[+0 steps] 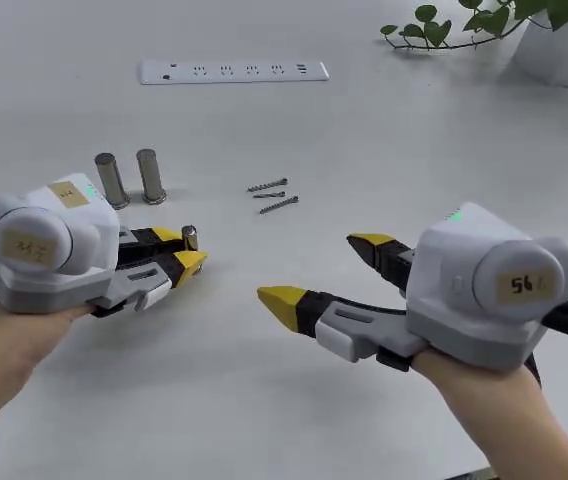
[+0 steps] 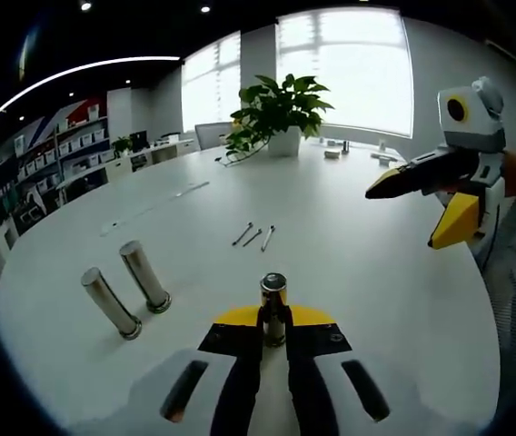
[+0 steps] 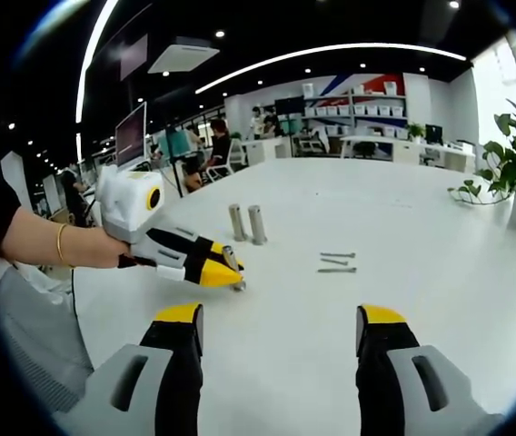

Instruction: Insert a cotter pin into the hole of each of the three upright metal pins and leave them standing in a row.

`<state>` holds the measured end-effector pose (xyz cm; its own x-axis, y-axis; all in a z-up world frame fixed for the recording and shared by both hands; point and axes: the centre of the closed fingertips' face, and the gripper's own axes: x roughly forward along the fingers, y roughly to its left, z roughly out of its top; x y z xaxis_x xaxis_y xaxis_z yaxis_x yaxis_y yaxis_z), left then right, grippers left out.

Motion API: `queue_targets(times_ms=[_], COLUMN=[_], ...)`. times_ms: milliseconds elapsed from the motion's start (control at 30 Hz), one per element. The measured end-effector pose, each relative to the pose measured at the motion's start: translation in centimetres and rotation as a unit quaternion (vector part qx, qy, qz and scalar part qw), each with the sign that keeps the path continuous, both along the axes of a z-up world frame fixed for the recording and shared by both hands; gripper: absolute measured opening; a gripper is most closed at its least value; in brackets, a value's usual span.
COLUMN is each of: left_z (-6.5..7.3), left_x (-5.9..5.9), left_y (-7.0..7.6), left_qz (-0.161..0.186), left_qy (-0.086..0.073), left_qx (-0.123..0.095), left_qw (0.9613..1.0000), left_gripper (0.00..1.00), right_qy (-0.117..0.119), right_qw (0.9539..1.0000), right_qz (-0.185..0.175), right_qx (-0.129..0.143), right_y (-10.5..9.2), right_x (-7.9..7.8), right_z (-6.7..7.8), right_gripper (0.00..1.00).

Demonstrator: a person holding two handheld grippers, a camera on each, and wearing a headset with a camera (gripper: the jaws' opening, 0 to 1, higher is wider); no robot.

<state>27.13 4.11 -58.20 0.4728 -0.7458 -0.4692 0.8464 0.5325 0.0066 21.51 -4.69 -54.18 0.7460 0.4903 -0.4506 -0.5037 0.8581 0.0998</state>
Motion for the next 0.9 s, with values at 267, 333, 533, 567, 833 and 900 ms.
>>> queue_targets(times_ms=[267, 333, 533, 567, 833, 900], left_z=[-0.4, -0.5, -0.2, 0.0, 1.1, 1.4], left_x=[-0.2, -0.3, 0.0, 0.0, -0.5, -0.7], left_y=[0.0, 0.0, 0.5, 0.6, 1.8, 2.2], left_qz=[-0.001, 0.0, 0.024, 0.029, 0.068, 0.082], left_qy=[0.003, 0.005, 0.007, 0.007, 0.015, 0.019], left_qx=[0.01, 0.01, 0.005, 0.004, -0.004, -0.008], left_qw=[0.9999, 0.9999, 0.9997, 0.9995, 0.9975, 0.9964], left_gripper=[0.09, 0.11, 0.24, 0.26, 0.41, 0.45], right_qy=[0.002, 0.002, 0.014, 0.016, 0.013, 0.018], right_qw=[1.0, 1.0, 0.9998, 0.9998, 0.9966, 0.9931], right_qz=[-0.002, -0.002, 0.009, 0.013, 0.059, 0.083], right_qx=[0.0, 0.0, 0.004, -0.002, -0.055, -0.08], right_y=[-0.1, -0.2, -0.4, -0.5, -1.7, -1.8], right_x=[0.0, 0.0, 0.1, 0.2, 1.7, 2.0], right_z=[0.0, 0.0, 0.5, 0.5, 0.9, 0.7], right_gripper=[0.65, 0.65, 0.63, 0.61, 0.52, 0.5])
